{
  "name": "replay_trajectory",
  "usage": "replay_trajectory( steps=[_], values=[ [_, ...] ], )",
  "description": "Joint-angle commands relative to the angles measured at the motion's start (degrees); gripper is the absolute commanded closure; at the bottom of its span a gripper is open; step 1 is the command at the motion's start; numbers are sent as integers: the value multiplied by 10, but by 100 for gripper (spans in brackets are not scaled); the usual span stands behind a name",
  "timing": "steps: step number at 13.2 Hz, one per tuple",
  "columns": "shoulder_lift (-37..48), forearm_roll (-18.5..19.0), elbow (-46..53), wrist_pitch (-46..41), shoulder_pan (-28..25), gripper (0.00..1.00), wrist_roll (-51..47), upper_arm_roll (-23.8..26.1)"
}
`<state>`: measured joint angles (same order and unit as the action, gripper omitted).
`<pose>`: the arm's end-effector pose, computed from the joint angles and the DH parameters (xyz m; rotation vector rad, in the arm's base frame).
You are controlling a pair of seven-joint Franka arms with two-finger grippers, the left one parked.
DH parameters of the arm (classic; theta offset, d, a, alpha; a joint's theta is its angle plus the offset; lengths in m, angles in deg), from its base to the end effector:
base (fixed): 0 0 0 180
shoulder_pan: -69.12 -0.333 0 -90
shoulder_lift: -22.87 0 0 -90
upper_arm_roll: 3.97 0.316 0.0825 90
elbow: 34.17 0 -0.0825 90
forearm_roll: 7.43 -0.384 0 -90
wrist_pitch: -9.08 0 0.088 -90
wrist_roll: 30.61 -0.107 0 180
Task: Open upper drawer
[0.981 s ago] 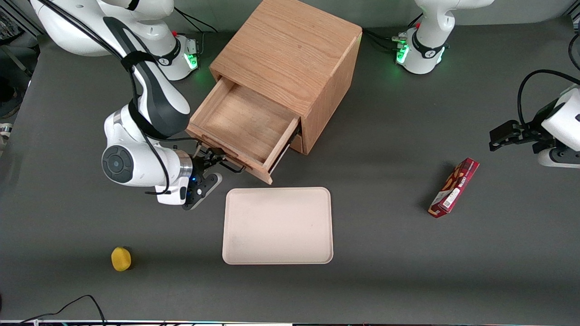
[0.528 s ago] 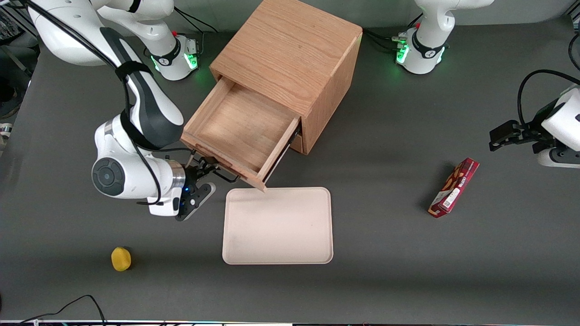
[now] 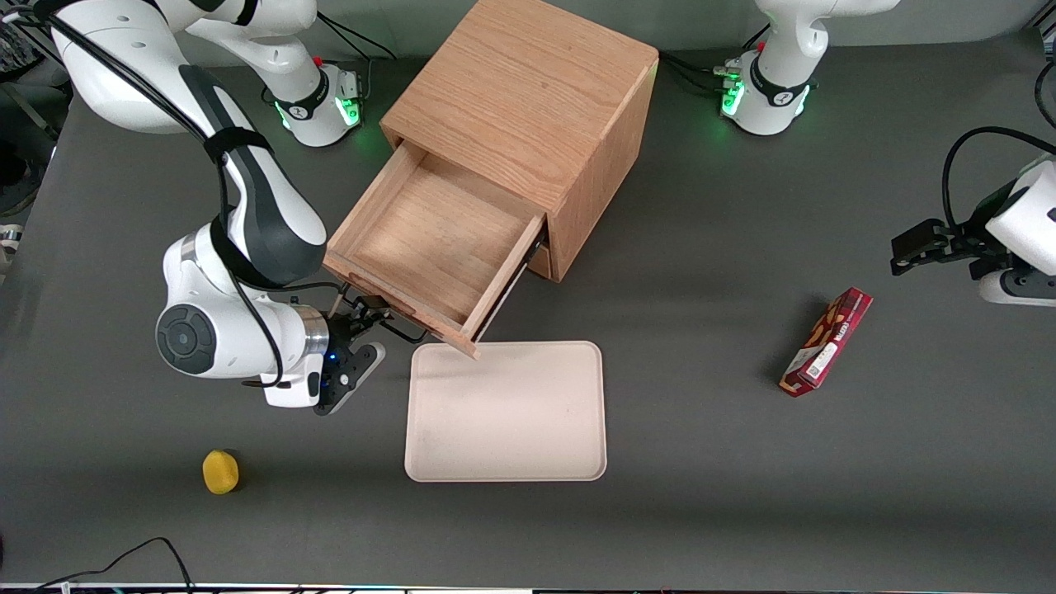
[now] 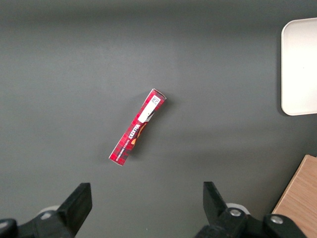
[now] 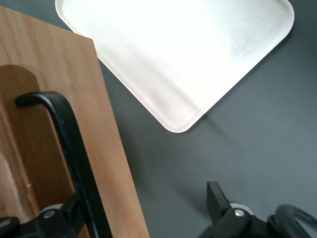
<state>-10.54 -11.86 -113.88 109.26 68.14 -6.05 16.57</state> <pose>0.6547 0.2161 0.3738 -2.6547 -1.0402 0.2630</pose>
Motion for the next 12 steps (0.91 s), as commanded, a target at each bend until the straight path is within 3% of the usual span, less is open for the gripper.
replay_trajectory(
  steps=[1, 6, 12],
  values=[
    [-5, 8, 54, -46, -6, 0, 4, -6],
    [61, 3, 104, -153, -2, 0, -48, -6],
    [228, 0, 72, -271, 1, 0, -369, -8]
  ],
)
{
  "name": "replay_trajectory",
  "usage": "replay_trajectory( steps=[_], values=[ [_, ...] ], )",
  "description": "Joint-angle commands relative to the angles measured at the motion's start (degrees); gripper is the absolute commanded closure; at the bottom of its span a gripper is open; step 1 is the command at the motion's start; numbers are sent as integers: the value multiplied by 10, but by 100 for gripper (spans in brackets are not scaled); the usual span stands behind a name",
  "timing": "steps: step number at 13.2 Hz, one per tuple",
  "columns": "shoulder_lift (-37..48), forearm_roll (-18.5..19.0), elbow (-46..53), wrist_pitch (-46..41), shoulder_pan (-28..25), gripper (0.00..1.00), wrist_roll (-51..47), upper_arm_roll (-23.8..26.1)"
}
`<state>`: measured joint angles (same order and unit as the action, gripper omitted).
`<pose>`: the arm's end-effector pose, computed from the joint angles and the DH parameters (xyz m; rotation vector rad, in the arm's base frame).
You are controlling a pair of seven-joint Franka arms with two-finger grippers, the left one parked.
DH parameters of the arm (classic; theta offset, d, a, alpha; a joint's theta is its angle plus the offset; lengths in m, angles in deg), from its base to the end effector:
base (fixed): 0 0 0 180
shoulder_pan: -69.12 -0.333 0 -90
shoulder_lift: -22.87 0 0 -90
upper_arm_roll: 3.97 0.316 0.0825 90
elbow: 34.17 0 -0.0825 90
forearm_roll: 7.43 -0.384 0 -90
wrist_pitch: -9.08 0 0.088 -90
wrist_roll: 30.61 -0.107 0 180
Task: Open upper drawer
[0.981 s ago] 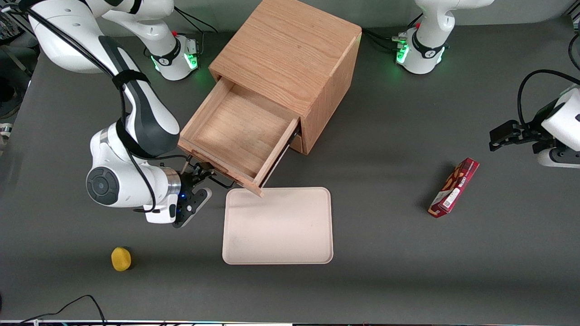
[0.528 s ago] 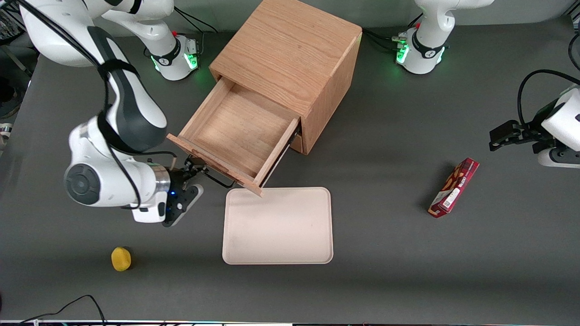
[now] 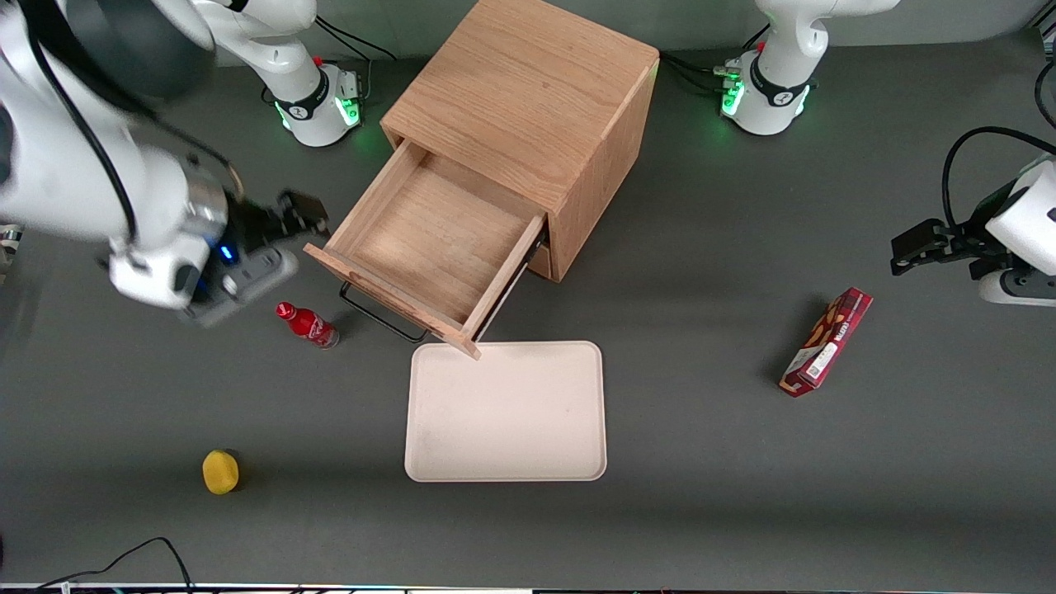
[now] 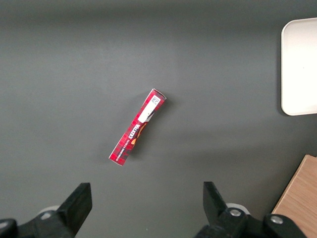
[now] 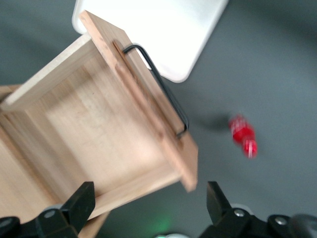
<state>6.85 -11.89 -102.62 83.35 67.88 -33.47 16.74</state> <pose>0.5693 0.2011 0.6226 -2.9471 -0.5108 0.2896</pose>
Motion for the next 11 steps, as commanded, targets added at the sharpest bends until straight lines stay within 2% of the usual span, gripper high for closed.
replay_trajectory(
  steps=[1, 4, 6, 9, 11],
  values=[
    [65, 2, -42, -18, 7, 0, -113, -31],
    [75, 10, -58, -18, 7, 0, -104, -118],
    [109, 13, -117, -2, 6, 0, -103, -146],
    [234, 28, -330, 148, 6, 0, -98, -158],
    [286, 46, -422, 227, 6, 0, -72, -159]
  ],
)
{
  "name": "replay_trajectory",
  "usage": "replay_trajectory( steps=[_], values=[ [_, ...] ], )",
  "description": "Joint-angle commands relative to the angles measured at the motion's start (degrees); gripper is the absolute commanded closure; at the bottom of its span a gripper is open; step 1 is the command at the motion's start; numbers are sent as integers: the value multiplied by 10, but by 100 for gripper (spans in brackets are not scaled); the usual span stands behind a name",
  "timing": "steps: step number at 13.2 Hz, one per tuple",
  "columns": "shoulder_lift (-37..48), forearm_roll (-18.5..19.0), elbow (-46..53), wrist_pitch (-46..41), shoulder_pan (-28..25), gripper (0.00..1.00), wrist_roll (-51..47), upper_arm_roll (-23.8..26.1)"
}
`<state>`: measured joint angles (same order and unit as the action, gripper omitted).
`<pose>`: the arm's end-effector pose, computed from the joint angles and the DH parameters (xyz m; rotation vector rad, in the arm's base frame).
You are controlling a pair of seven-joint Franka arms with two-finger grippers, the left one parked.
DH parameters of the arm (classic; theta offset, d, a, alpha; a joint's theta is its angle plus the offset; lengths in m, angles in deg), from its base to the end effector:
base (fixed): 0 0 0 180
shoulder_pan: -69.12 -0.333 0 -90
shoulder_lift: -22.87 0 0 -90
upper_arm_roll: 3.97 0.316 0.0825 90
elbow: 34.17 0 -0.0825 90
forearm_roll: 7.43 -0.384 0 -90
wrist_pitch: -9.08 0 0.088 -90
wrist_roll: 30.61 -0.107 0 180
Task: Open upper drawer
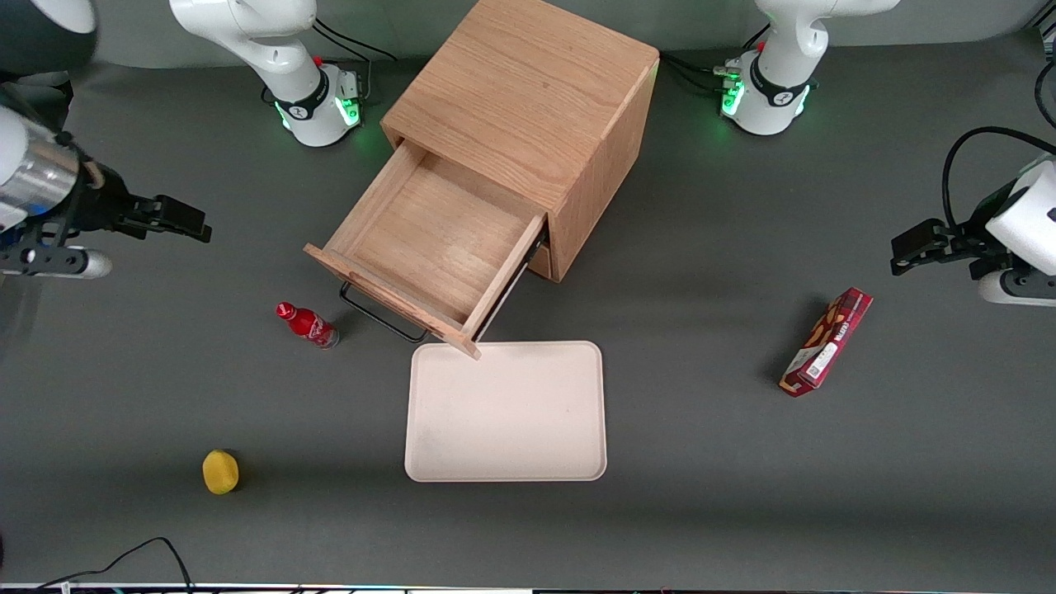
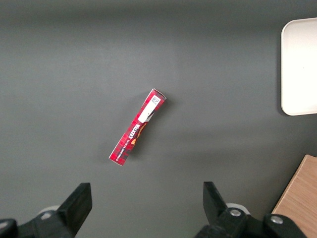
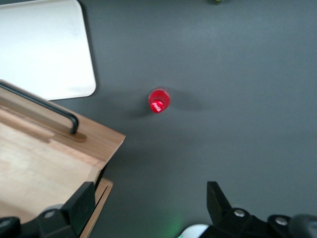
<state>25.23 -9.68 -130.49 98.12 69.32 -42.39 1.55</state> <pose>0.5340 0.0550 0.5937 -3.1112 0.1776 0.1409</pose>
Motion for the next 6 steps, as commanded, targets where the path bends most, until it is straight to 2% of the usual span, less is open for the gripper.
replay_trajectory(
  steps=[1, 6],
  values=[
    [105, 27, -148, 85, -7, 0, 18, -7],
    [45, 33, -51, 46, -8, 0, 12, -11]
  ],
)
